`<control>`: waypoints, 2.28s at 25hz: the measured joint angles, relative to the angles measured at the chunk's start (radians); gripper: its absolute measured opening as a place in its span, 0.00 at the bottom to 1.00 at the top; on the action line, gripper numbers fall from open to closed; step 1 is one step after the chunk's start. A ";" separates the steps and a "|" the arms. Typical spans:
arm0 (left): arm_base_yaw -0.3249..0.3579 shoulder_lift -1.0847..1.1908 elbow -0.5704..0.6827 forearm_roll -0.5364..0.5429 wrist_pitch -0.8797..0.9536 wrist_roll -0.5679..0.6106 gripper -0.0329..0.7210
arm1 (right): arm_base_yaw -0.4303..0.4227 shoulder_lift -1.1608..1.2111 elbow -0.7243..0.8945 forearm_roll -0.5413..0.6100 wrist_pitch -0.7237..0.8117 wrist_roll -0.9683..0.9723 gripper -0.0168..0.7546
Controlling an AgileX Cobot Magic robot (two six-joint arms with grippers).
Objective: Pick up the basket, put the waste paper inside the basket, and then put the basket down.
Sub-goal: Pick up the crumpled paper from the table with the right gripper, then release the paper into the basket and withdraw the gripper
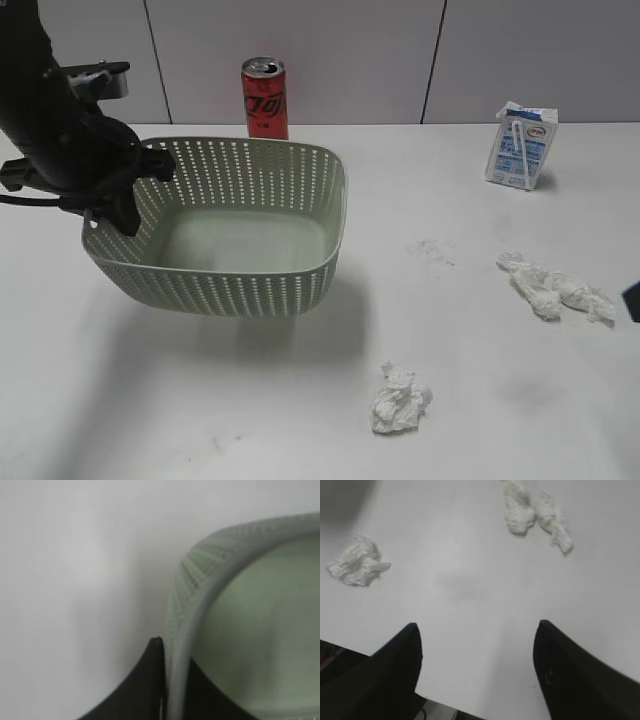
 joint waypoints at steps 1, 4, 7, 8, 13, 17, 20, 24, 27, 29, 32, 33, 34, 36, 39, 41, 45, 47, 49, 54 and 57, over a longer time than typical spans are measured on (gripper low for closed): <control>0.000 0.000 0.000 0.000 -0.005 0.000 0.04 | 0.000 0.080 -0.039 0.026 -0.009 -0.043 0.69; 0.000 0.000 0.000 0.001 -0.008 0.000 0.04 | 0.019 0.341 -0.160 0.051 -0.020 -0.097 0.68; 0.000 0.000 0.001 0.001 -0.008 0.000 0.04 | 0.072 0.546 -0.276 -0.001 -0.044 -0.108 0.68; 0.000 0.000 0.001 0.000 -0.008 0.000 0.04 | 0.096 0.601 -0.313 -0.031 -0.057 -0.107 0.68; 0.000 0.000 0.001 0.000 -0.008 0.000 0.04 | 0.141 0.864 -0.446 -0.219 -0.090 -0.028 0.68; 0.000 0.000 0.001 0.000 -0.007 0.000 0.04 | 0.136 0.978 -0.471 -0.343 -0.136 0.049 0.68; 0.000 0.000 0.001 0.000 -0.006 0.000 0.04 | 0.135 1.025 -0.474 -0.359 -0.174 0.063 0.68; 0.000 0.000 0.001 -0.001 -0.005 0.000 0.04 | 0.135 1.044 -0.474 -0.357 -0.208 0.067 0.67; 0.000 0.000 0.001 -0.001 -0.005 0.000 0.04 | 0.135 1.044 -0.474 -0.357 -0.222 0.066 0.57; 0.000 0.000 0.001 -0.001 -0.005 0.000 0.04 | 0.135 1.044 -0.474 -0.357 -0.226 0.066 0.44; 0.000 0.000 0.001 -0.001 -0.005 0.000 0.04 | 0.135 1.044 -0.475 -0.357 -0.225 0.064 0.21; 0.000 0.000 0.001 -0.001 -0.005 0.000 0.04 | 0.135 1.044 -0.475 -0.357 -0.225 0.064 0.13; 0.000 0.000 0.001 -0.001 -0.005 0.000 0.04 | 0.135 1.042 -0.476 -0.357 -0.225 0.064 0.08; 0.000 0.000 0.001 -0.001 -0.005 0.000 0.04 | 0.135 1.027 -0.476 -0.356 -0.219 0.065 0.04; 0.000 0.000 0.001 0.000 -0.005 0.000 0.04 | 0.141 0.961 -0.476 -0.328 -0.205 0.066 0.03; 0.000 0.000 0.001 0.000 -0.004 0.000 0.04 | 0.158 0.888 -0.476 -0.275 -0.204 0.058 0.03; 0.000 0.000 0.001 0.000 -0.004 0.000 0.04 | 0.270 0.742 -0.476 -0.109 -0.233 -0.064 0.03; 0.000 0.000 0.001 0.000 -0.004 0.000 0.04 | 0.356 0.684 -0.481 -0.019 -0.295 -0.139 0.03; 0.000 0.000 0.001 0.000 -0.004 0.000 0.04 | 0.433 0.646 -0.494 0.054 -0.403 -0.179 0.03; 0.000 0.000 0.001 -0.005 -0.001 0.000 0.04 | 0.568 0.652 -0.515 0.173 -0.704 -0.198 0.03; 0.000 0.000 0.001 -0.021 0.002 0.000 0.04 | 0.594 0.703 -0.515 0.185 -0.741 -0.200 0.09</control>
